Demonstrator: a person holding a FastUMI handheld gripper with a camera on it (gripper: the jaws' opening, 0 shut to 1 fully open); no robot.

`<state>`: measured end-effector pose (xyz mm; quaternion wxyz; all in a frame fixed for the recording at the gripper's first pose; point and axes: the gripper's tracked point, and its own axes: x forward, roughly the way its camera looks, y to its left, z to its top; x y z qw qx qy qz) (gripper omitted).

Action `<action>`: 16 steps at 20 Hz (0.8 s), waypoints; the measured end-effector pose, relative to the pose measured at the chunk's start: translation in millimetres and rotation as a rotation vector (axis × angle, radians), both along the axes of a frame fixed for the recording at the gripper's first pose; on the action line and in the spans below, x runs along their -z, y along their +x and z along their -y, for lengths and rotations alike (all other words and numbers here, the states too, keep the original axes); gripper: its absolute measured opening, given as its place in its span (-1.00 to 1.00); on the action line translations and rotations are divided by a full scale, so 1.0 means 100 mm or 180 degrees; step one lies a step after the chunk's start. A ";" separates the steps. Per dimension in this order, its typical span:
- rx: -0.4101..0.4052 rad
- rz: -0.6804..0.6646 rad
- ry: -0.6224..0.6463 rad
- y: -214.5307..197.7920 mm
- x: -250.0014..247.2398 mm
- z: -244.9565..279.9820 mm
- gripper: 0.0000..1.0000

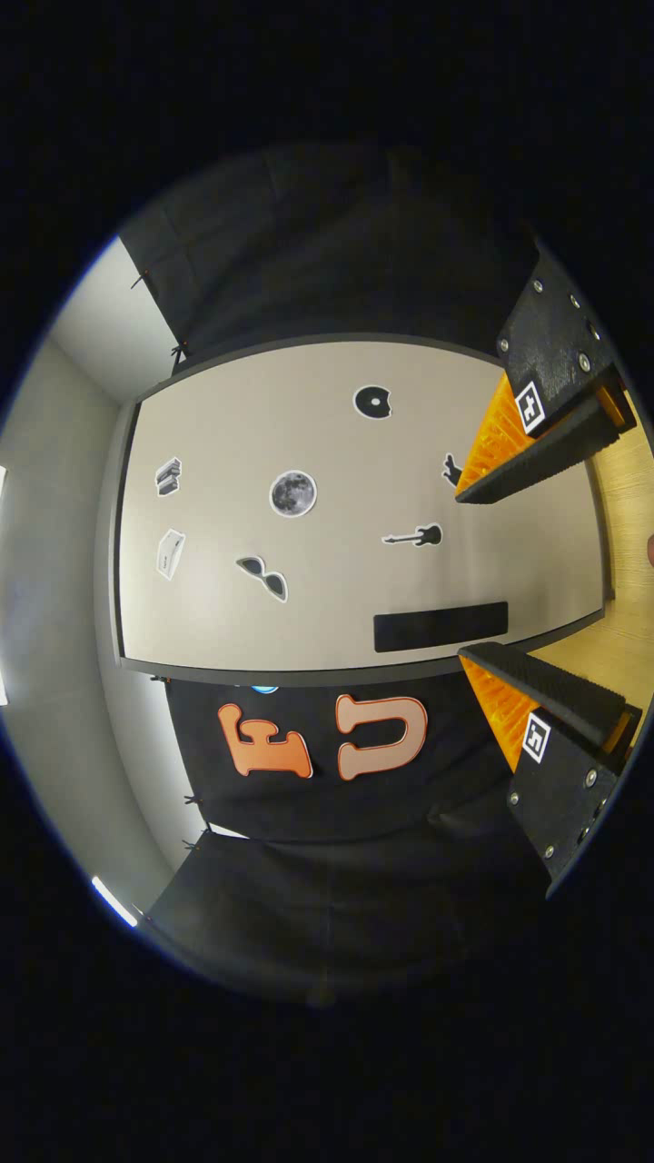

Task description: Open the shoe cabinet door, grab the shoes and put them into the shoe cabinet, then close the shoe cabinet door.

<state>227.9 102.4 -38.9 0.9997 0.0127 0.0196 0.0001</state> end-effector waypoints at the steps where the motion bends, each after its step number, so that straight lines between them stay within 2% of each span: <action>1: 0.0012 -0.0004 -0.0011 -0.13 -0.04 0.05 0.91; 6: 0.0067 -0.0049 -0.0017 -0.81 -0.16 0.31 0.91; 11: -0.0021 -0.0067 -0.0016 -1.43 -0.27 0.48 0.91; 16: -0.0076 -0.0024 0.0018 -1.79 -0.34 0.63 0.91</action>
